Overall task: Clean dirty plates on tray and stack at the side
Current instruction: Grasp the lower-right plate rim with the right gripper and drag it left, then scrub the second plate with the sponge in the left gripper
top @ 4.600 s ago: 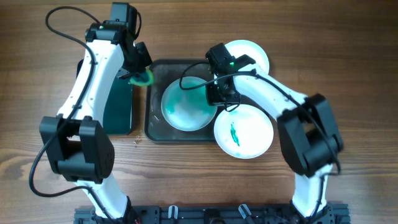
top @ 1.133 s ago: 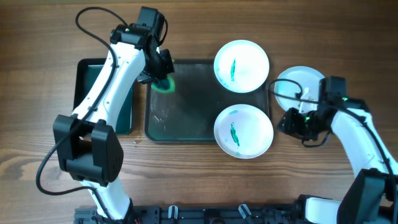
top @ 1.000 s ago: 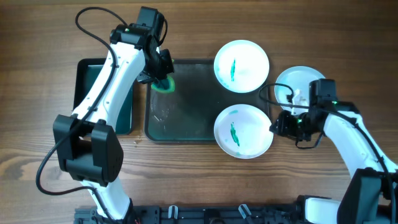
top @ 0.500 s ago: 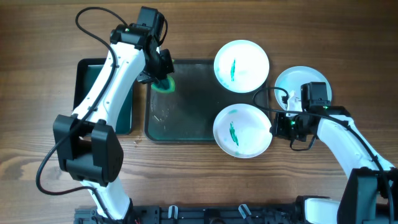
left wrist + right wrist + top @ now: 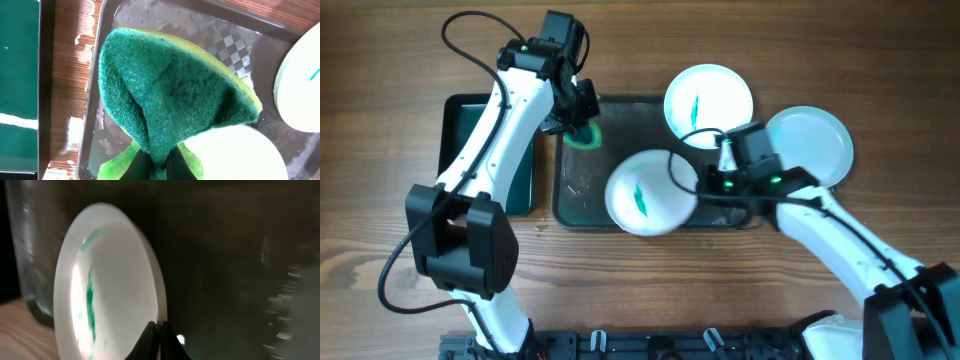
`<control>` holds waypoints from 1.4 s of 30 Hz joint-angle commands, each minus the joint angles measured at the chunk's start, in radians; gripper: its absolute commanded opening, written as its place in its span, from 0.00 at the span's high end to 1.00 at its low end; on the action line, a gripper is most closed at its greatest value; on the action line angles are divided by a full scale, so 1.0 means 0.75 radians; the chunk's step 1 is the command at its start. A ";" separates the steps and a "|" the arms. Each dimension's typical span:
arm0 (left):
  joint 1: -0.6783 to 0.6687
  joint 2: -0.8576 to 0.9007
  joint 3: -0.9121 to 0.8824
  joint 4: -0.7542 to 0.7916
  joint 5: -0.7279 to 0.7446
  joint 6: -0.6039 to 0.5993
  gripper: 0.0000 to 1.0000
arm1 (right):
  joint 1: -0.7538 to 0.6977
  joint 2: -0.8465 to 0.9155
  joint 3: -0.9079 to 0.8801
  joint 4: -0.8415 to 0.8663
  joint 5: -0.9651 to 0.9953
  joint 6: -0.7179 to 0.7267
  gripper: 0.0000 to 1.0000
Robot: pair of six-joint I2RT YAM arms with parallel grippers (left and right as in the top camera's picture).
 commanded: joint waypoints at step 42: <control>-0.058 -0.009 -0.166 0.058 0.042 -0.022 0.96 | 0.086 0.602 0.392 -0.083 -0.022 0.046 0.96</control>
